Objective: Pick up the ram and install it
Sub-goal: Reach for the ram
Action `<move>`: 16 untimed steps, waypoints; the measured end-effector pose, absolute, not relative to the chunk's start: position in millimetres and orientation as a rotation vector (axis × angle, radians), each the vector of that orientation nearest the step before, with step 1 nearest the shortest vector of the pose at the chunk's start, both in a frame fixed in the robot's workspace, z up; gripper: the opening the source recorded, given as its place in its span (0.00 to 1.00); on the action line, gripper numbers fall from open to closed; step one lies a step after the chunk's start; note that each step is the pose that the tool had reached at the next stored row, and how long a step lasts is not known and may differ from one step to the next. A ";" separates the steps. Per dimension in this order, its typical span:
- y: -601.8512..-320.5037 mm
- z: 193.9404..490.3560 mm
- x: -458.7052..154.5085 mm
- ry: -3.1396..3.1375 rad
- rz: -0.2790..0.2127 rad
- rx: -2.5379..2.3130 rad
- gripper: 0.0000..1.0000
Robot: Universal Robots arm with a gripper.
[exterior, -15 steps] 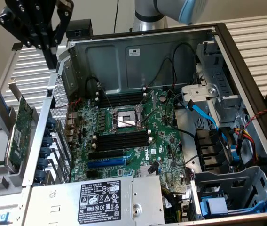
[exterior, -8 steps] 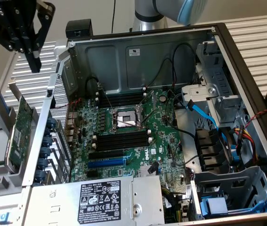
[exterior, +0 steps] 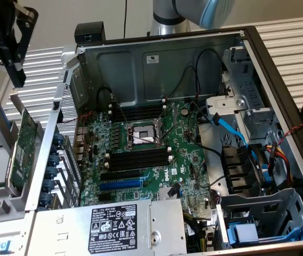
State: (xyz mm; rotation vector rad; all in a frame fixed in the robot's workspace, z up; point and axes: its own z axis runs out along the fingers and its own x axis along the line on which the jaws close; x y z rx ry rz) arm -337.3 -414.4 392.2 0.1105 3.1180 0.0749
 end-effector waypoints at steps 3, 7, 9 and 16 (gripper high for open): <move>-415.9 392.2 -350.8 3.118 0.075 0.110 0.11; -418.1 392.1 -368.3 3.118 0.075 0.111 0.11; -419.4 392.1 -376.8 3.118 0.075 0.110 0.11; -424.1 392.2 -406.0 3.118 0.075 0.110 0.11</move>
